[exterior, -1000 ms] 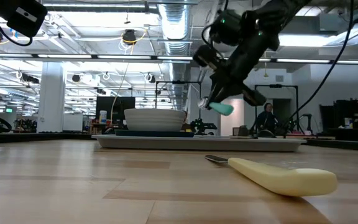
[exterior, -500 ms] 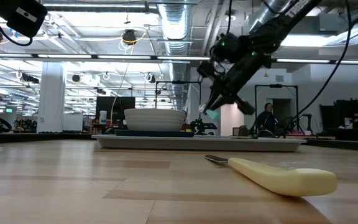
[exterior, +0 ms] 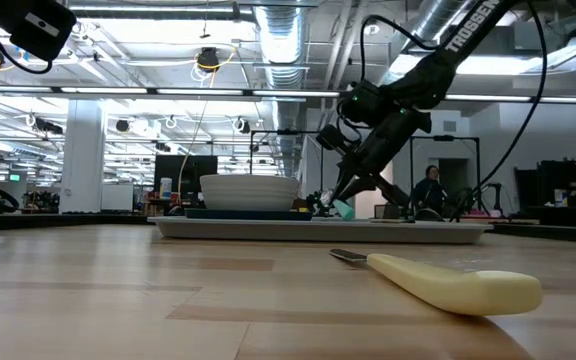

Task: Set up tray
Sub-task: Put the blue spoon on top of the dark blue napkin to the left side of the orange fork, then put the yellow knife on top of the dark blue napkin to the right side of the orange fork

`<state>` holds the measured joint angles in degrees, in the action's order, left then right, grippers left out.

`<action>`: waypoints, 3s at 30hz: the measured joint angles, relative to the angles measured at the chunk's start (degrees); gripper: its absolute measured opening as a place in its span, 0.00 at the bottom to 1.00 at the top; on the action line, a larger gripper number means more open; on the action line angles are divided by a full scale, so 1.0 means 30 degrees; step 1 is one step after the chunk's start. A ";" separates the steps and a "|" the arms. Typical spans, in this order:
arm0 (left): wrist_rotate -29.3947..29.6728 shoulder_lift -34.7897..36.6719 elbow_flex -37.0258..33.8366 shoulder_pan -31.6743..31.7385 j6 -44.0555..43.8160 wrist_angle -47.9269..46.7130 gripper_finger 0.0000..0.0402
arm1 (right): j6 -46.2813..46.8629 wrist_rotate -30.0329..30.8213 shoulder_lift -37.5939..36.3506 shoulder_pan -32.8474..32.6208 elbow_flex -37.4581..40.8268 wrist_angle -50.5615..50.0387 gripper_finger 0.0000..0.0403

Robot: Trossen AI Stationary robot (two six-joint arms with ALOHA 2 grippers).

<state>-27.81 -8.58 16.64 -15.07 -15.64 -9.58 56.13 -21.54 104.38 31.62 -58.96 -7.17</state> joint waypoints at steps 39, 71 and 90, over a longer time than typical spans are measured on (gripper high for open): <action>0.0007 -0.0007 0.0000 -0.0003 -0.0015 0.0000 0.48 | 0.0281 0.0262 0.0925 0.0066 -0.0022 -0.0003 0.16; 0.1772 -0.0001 0.0000 0.0000 0.0400 -0.0007 0.48 | -0.1026 0.2764 -0.3708 -0.0478 -0.0007 -0.3827 0.18; 0.2761 -0.0007 0.0000 -0.0004 0.1005 -0.0015 0.48 | 0.5825 2.0224 -0.3114 -1.5737 -0.0022 -0.2547 0.18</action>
<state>-19.53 -8.60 16.64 -15.08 -12.62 -9.63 73.60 39.13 95.03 -15.59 -59.02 -14.81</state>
